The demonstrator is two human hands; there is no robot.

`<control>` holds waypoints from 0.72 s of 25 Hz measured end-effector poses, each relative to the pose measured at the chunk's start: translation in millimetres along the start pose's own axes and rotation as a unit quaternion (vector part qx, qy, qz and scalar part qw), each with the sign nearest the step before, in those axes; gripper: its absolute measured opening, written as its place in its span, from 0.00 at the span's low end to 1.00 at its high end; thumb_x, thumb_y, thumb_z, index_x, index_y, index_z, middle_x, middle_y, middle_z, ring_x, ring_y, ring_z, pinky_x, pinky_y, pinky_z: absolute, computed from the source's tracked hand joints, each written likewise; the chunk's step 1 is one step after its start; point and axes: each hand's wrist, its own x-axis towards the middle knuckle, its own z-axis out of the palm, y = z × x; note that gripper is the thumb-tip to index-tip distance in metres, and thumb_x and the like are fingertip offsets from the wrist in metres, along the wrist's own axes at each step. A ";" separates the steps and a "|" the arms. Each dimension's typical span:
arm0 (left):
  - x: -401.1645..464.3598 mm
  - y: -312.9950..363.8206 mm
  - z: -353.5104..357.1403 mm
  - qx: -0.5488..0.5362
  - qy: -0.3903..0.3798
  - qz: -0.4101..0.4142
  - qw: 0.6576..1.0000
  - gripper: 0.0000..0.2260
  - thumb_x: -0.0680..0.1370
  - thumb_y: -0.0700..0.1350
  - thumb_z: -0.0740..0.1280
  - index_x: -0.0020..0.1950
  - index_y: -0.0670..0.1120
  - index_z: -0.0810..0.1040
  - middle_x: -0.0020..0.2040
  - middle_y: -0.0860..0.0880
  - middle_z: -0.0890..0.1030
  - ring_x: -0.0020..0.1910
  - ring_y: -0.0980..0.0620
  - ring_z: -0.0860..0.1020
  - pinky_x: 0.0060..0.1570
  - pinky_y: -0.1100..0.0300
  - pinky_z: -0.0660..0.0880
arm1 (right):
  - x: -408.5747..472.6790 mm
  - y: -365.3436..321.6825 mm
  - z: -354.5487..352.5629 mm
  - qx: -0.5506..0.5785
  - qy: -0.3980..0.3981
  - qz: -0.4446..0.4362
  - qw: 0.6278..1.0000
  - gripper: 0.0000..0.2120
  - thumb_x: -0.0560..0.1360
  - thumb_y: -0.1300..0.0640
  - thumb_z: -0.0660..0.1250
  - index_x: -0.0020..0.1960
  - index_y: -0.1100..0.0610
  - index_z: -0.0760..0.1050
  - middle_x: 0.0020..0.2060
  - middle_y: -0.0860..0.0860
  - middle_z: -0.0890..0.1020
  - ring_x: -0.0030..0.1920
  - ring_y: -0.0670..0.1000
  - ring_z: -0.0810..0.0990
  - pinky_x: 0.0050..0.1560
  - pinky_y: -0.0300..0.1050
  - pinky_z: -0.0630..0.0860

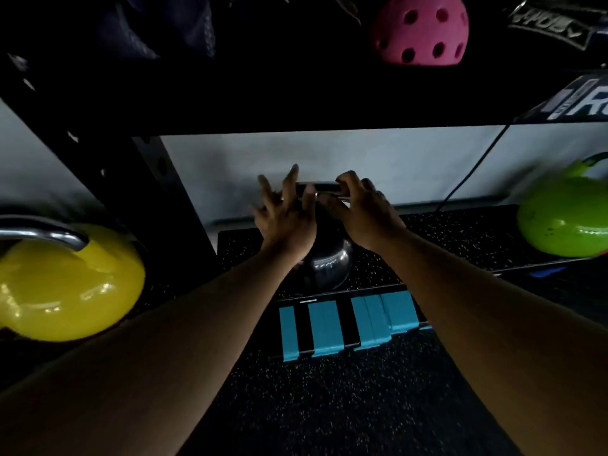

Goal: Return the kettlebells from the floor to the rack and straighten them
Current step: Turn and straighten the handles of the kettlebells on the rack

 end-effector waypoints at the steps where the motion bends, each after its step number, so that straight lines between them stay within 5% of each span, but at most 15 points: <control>1: 7.7 2.5 -2.9 -0.054 -0.007 -0.028 0.998 0.23 0.83 0.54 0.48 0.79 0.56 0.60 0.82 0.46 0.47 0.80 0.40 0.40 0.75 0.33 0.45 | -2.8 -1.3 1.9 -0.005 0.020 0.017 1.000 0.27 0.75 0.32 0.56 0.64 0.50 0.66 0.55 0.57 0.76 0.55 0.59 0.75 0.50 0.52 0.75; 4: 20.1 6.3 -9.0 -0.200 -0.074 -0.077 0.974 0.26 0.84 0.57 0.51 0.81 0.59 0.48 0.83 0.44 0.42 0.81 0.40 0.44 0.77 0.39 0.47 | -21.8 -1.2 10.1 0.006 0.082 0.057 0.995 0.26 0.75 0.30 0.54 0.57 0.50 0.68 0.50 0.54 0.78 0.50 0.57 0.75 0.43 0.48 0.75; 7: 8.5 21.0 2.7 -0.308 -0.056 -0.151 0.938 0.33 0.83 0.60 0.53 0.80 0.56 0.37 0.82 0.40 0.48 0.79 0.36 0.54 0.71 0.40 0.60 | -25.8 13.7 5.0 0.167 -0.006 0.079 0.983 0.19 0.79 0.36 0.55 0.54 0.51 0.70 0.43 0.53 0.80 0.42 0.56 0.78 0.35 0.43 0.70; 10: 8.1 24.1 6.7 -0.346 -0.029 -0.157 0.925 0.31 0.83 0.59 0.52 0.80 0.58 0.37 0.82 0.41 0.52 0.76 0.36 0.62 0.66 0.47 0.68 | -24.8 8.2 9.8 0.353 -0.014 0.127 0.927 0.19 0.82 0.42 0.51 0.60 0.51 0.73 0.48 0.56 0.83 0.48 0.58 0.82 0.43 0.48 0.74; 12: 18.1 15.4 0.4 -0.341 -0.036 -0.145 0.928 0.29 0.84 0.58 0.50 0.80 0.58 0.37 0.82 0.44 0.51 0.77 0.39 0.60 0.61 0.54 0.64 | -31.6 -2.4 22.8 0.401 0.004 0.132 0.907 0.18 0.83 0.44 0.49 0.66 0.46 0.72 0.55 0.52 0.82 0.48 0.50 0.82 0.41 0.43 0.76; 14: 22.3 4.1 -0.9 -0.334 -0.059 -0.118 0.933 0.29 0.84 0.58 0.49 0.80 0.58 0.38 0.82 0.45 0.50 0.77 0.39 0.60 0.64 0.54 0.63 | -38.1 -9.9 30.3 0.433 -0.002 0.122 0.893 0.19 0.84 0.46 0.48 0.71 0.42 0.67 0.59 0.48 0.79 0.45 0.44 0.80 0.35 0.35 0.73; 18: 33.5 -9.3 -6.3 -0.342 -0.073 -0.117 0.929 0.26 0.84 0.59 0.46 0.80 0.62 0.40 0.82 0.44 0.51 0.78 0.39 0.58 0.72 0.49 0.61 | -36.6 -20.9 30.8 0.479 -0.038 0.088 0.873 0.19 0.85 0.52 0.49 0.74 0.45 0.65 0.61 0.50 0.79 0.51 0.48 0.81 0.39 0.34 0.74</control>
